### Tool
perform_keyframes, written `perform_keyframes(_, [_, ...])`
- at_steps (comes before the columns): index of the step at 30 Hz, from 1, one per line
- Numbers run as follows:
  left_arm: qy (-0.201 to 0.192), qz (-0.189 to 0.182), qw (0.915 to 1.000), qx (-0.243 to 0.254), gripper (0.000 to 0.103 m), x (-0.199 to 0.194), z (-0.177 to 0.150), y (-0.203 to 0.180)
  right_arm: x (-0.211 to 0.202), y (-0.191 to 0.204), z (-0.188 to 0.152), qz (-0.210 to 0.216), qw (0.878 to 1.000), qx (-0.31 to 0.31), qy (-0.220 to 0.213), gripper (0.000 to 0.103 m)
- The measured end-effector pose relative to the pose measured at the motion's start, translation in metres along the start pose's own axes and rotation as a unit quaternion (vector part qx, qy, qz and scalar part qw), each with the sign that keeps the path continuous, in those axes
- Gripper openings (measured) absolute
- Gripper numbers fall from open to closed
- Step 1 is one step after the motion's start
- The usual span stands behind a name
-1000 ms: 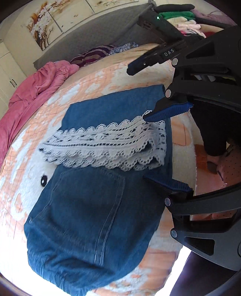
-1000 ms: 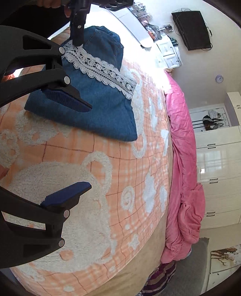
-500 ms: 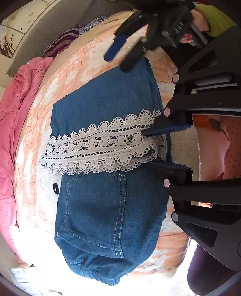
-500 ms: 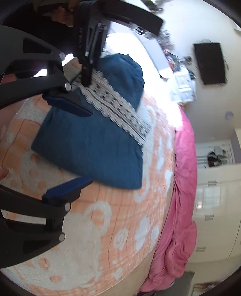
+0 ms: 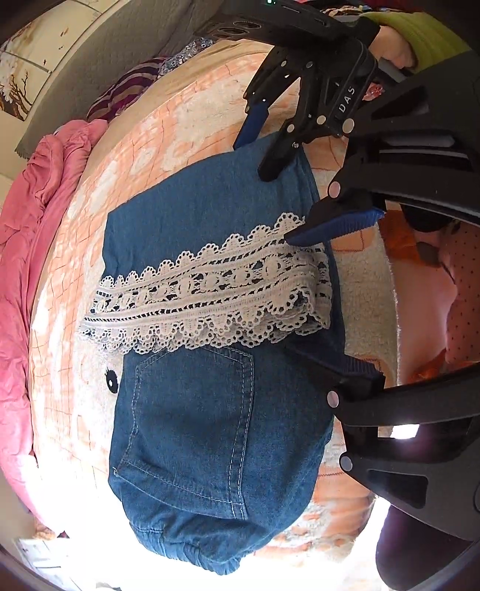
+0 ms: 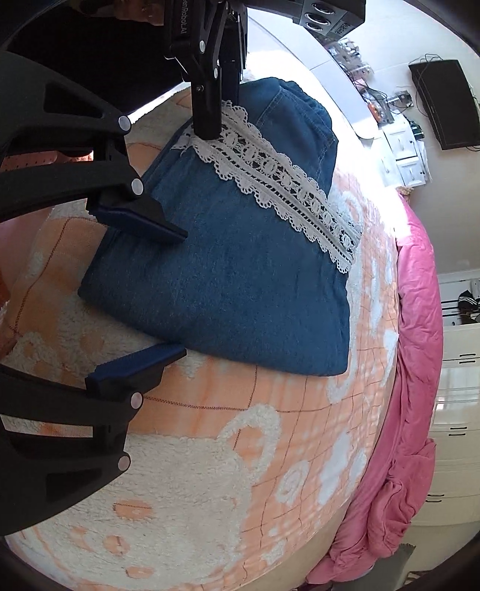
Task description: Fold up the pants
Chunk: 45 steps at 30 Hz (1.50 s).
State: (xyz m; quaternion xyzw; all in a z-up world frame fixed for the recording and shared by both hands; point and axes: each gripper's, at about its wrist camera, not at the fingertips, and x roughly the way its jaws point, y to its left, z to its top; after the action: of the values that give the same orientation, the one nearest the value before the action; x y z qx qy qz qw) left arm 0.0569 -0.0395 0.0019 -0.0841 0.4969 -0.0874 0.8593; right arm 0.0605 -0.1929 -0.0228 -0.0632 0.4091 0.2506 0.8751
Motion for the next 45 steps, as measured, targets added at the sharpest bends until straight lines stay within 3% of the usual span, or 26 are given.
perform_keyframes(6, [-0.003, 0.001, 1.0000, 0.002, 0.052, -0.005, -0.001, -0.002, -0.002, -0.001, 0.000, 0.005, 1.000, 0.007, -0.005, 0.058])
perform_keyframes(8, [-0.004, 0.001, 1.0000, 0.002, 0.054, -0.007, -0.002, -0.003, -0.004, -0.001, 0.000, 0.004, 1.000, 0.009, -0.009, 0.065])
perform_keyframes(14, [-0.015, 0.002, 0.9999, -0.001, 0.063, -0.017, -0.003, -0.001, -0.012, -0.003, -0.001, 0.001, 0.999, 0.023, -0.034, 0.075])
perform_keyframes(24, [-0.028, 0.004, 0.9996, -0.005, 0.079, -0.032, -0.003, 0.004, -0.032, -0.006, 0.000, -0.005, 0.996, 0.048, -0.081, 0.076])
perform_keyframes(25, [-0.030, 0.004, 0.9995, -0.006, 0.080, -0.033, -0.003, 0.005, -0.033, -0.007, 0.000, -0.003, 0.995, 0.051, -0.083, 0.077])
perform_keyframes(27, [-0.035, 0.005, 0.9993, -0.008, 0.084, -0.037, -0.002, 0.007, -0.038, -0.009, -0.001, -0.007, 0.994, 0.060, -0.092, 0.090])
perform_keyframes(31, [-0.045, 0.008, 0.9989, -0.014, 0.091, -0.044, 0.000, 0.014, -0.039, -0.012, -0.002, -0.007, 0.993, 0.078, -0.088, 0.091])
perform_keyframes(39, [-0.081, 0.010, 0.9958, -0.040, 0.093, -0.070, 0.001, 0.040, -0.045, -0.003, 0.010, -0.023, 0.993, 0.077, -0.091, 0.095])
perform_keyframes(45, [-0.107, 0.052, 0.9899, -0.077, 0.093, -0.089, 0.001, 0.080, -0.044, 0.017, 0.034, -0.030, 0.994, 0.051, -0.087, 0.095])
